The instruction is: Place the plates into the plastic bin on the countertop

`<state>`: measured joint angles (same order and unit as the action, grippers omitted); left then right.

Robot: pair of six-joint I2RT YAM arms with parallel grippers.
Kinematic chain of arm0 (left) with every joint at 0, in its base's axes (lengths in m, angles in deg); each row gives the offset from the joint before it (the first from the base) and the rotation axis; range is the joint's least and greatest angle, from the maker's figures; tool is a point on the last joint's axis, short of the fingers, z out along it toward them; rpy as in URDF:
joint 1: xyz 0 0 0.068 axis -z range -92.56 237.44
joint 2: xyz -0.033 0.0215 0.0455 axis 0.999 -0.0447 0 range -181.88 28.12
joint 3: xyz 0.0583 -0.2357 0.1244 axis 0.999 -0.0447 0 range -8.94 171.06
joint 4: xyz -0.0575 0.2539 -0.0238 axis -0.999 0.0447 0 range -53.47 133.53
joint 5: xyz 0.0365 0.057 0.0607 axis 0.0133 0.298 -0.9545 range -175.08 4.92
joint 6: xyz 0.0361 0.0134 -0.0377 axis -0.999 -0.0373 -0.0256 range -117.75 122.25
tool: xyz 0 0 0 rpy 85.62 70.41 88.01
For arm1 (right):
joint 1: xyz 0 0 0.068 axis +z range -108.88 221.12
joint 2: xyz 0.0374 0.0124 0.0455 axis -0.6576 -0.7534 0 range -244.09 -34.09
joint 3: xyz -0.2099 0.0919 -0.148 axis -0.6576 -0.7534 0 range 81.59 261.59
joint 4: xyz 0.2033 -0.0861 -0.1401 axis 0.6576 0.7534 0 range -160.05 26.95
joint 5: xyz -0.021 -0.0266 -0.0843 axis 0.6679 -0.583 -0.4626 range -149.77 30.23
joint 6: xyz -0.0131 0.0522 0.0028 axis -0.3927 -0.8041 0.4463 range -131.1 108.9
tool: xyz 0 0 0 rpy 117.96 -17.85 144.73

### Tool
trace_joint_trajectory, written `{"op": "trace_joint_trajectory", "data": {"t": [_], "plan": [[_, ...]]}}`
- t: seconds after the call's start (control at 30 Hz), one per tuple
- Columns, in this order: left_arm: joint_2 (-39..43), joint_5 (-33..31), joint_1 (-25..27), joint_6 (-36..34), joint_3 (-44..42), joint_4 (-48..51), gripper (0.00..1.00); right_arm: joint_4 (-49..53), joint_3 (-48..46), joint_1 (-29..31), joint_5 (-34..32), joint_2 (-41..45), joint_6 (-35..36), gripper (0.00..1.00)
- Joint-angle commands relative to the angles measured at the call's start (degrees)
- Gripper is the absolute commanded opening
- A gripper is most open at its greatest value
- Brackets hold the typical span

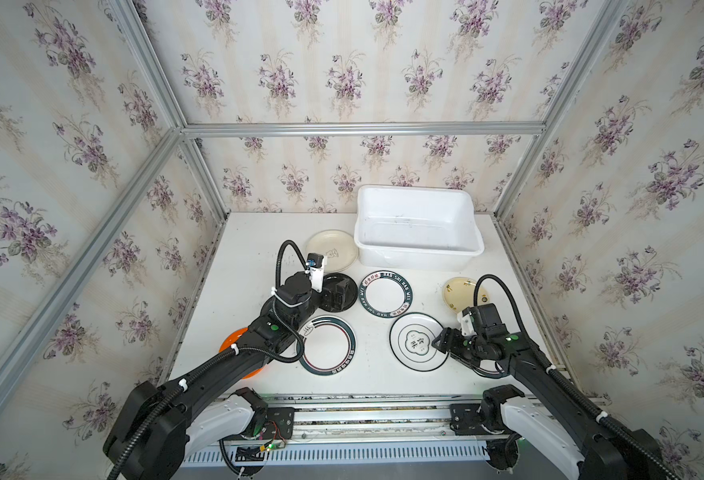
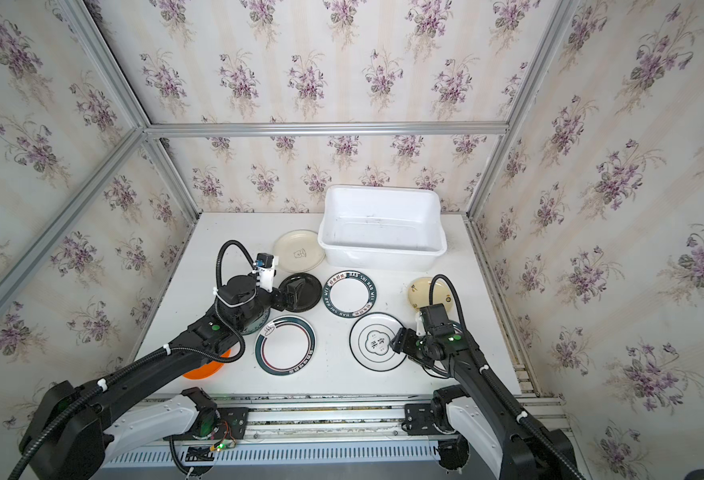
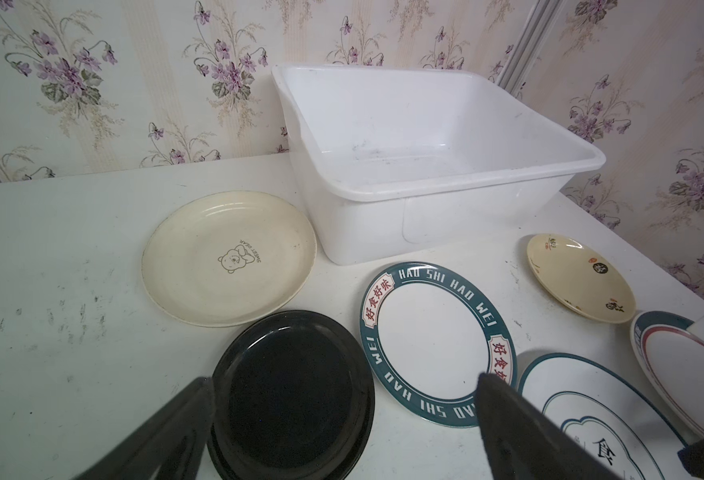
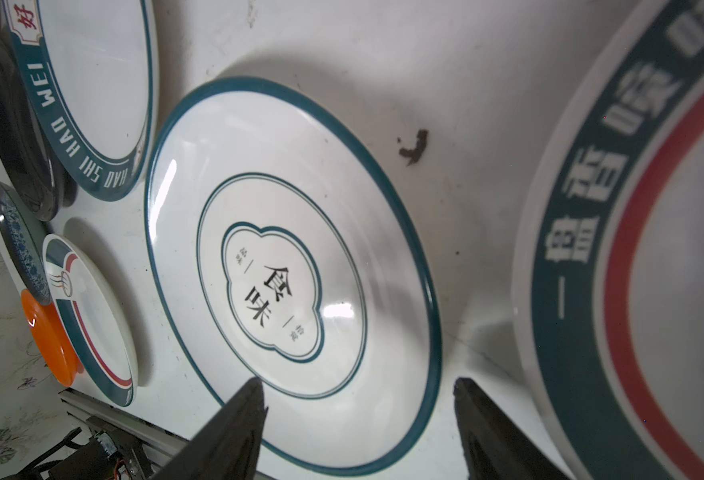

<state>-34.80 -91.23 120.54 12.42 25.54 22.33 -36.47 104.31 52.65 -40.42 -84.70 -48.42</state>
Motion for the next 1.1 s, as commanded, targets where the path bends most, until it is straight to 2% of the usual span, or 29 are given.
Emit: {"op": "trace_joint_trajectory", "data": {"t": [0.0, 0.33, 0.77, 0.87, 1.07], "plan": [[-0.17, 0.47, 0.04, 0.44, 0.15, -2.07, 1.0, -2.85, -0.51, 0.55, -0.24, -1.13, -2.11, 0.71], [-0.01, 1.01, 0.03, 0.42, 0.06, -2.06, 1.0, -7.8, -4.36, 1.3, -1.06, -1.21, -6.68, 0.48], [-0.34, 1.41, 0.03, 0.41, 0.06, -2.06, 1.0, -7.76, -5.18, 1.39, -3.69, -3.53, -8.29, 0.07], [-0.99, 1.3, 0.03, 0.35, 0.06, -2.06, 1.0, -7.23, -5.38, 1.39, -4.63, -3.14, -8.88, 0.02], [-2.3, 2.07, 0.03, 0.5, 0.33, -2.02, 1.0, -4.93, -3.85, 1.4, -6.58, -2.67, -8.82, 0.0]]}}
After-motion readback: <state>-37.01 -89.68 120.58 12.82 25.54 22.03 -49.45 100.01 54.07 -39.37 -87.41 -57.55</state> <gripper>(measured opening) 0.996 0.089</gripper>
